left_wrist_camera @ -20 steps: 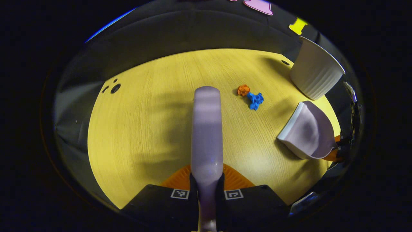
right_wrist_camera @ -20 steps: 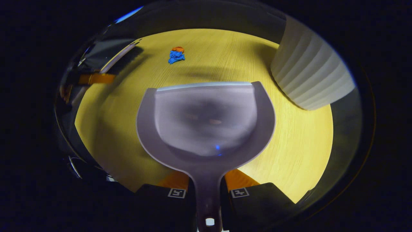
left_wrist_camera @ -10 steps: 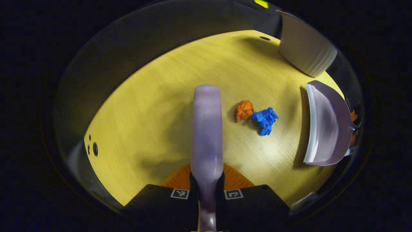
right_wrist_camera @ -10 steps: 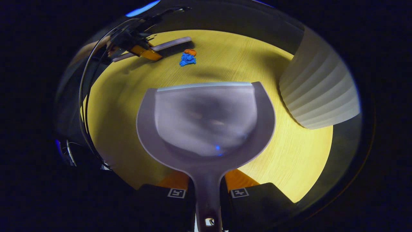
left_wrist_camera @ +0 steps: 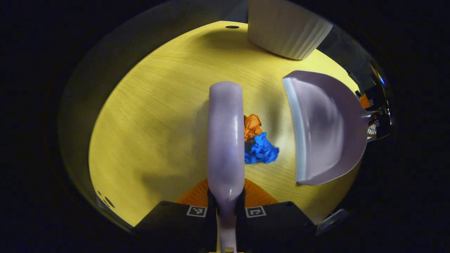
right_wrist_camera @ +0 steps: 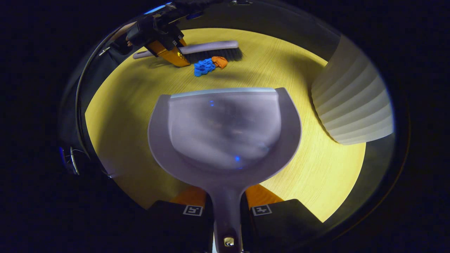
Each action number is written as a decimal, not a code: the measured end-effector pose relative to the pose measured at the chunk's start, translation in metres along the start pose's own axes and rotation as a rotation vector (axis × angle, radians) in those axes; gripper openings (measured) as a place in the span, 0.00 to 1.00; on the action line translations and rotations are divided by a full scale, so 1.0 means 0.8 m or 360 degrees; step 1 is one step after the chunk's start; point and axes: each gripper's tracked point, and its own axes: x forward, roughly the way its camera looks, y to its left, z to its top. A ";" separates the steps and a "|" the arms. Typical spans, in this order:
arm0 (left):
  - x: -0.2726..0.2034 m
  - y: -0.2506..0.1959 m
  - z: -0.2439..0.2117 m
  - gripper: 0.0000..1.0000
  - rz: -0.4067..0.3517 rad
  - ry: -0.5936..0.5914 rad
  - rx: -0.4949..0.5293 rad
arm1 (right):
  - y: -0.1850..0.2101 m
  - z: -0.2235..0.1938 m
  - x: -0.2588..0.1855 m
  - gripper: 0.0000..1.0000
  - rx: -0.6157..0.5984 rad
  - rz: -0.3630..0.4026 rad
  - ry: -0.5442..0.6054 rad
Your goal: Pick up the small broom and dustpan from the desktop, sweep the trash into the dustpan with the broom, and then empty the trash into the garbage bin.
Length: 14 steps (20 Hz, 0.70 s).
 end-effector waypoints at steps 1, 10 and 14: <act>0.001 -0.018 -0.002 0.25 -0.0066 0.0016 -0.0018 | -0.002 -0.002 0.001 0.35 -0.0013 -0.0006 -0.0001; -0.006 -0.152 -0.005 0.25 -0.0416 0.0073 -0.0153 | -0.002 -0.001 0.003 0.36 0.0000 -0.0016 -0.0060; -0.007 -0.170 0.000 0.25 -0.0400 -0.0052 -0.0319 | -0.007 0.002 0.010 0.35 0.0015 -0.0012 -0.0076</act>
